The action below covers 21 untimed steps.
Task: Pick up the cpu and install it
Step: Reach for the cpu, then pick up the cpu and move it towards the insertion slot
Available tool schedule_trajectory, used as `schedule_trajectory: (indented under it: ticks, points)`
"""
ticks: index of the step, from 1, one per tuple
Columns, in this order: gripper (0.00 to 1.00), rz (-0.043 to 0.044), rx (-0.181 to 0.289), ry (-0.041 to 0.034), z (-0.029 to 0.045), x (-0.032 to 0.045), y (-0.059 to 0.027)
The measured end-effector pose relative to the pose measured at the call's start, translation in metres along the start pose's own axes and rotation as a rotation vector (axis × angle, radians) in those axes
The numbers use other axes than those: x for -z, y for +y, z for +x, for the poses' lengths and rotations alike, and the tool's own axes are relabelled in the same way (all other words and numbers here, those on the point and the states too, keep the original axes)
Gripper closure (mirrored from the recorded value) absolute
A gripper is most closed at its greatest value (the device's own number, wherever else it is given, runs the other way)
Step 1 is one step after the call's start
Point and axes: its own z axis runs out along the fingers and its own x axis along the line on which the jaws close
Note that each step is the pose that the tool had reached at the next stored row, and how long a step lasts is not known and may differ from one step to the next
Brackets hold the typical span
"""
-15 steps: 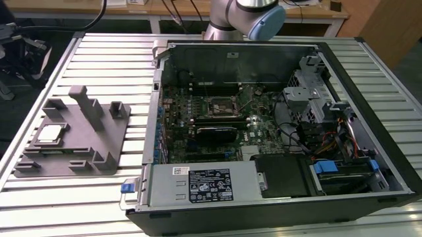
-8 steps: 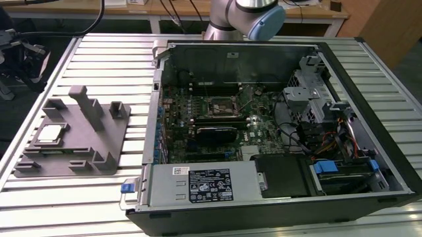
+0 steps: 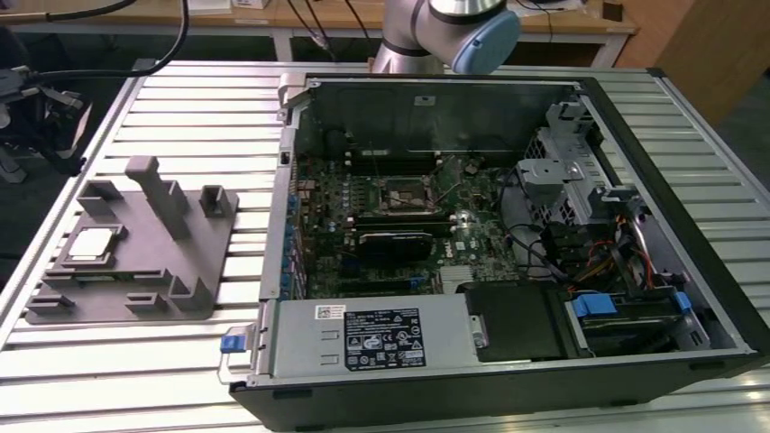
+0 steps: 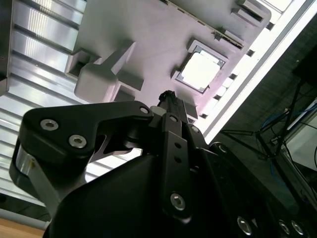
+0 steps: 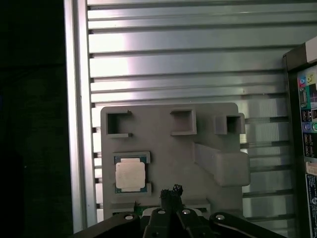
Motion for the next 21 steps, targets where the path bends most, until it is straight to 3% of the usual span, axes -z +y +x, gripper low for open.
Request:
schedule_trajectory:
  ticks: [9,21]
  points:
    - [0.89,-0.0002,0.000,-0.0002,0.0047,-0.0082,-0.0018]
    - [0.89,0.0000,0.000,-0.0015,0.0071,-0.0128,-0.0024]
